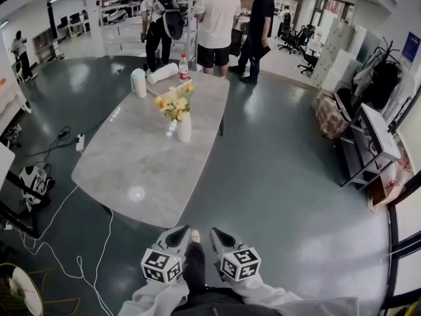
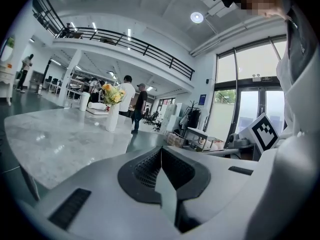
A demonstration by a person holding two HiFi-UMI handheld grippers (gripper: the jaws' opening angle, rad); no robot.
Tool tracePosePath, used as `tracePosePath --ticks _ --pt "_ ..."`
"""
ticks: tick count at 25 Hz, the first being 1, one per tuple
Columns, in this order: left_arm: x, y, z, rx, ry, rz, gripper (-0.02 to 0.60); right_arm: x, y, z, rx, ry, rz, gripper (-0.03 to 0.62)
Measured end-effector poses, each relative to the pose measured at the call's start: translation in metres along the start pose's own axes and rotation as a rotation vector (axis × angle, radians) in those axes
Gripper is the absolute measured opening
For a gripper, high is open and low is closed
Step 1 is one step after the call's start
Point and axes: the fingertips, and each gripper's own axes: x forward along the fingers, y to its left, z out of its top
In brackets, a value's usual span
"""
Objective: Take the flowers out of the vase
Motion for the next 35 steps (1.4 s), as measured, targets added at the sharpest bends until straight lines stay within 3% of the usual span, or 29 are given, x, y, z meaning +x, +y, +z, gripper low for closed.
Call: tracePosePath --ticks 35 --pt "0.140 0.157 0.124 -0.020 -0.045 0.056 0.003 0.194 -0.062 0.131 -0.028 0.042 0.070 0.000"
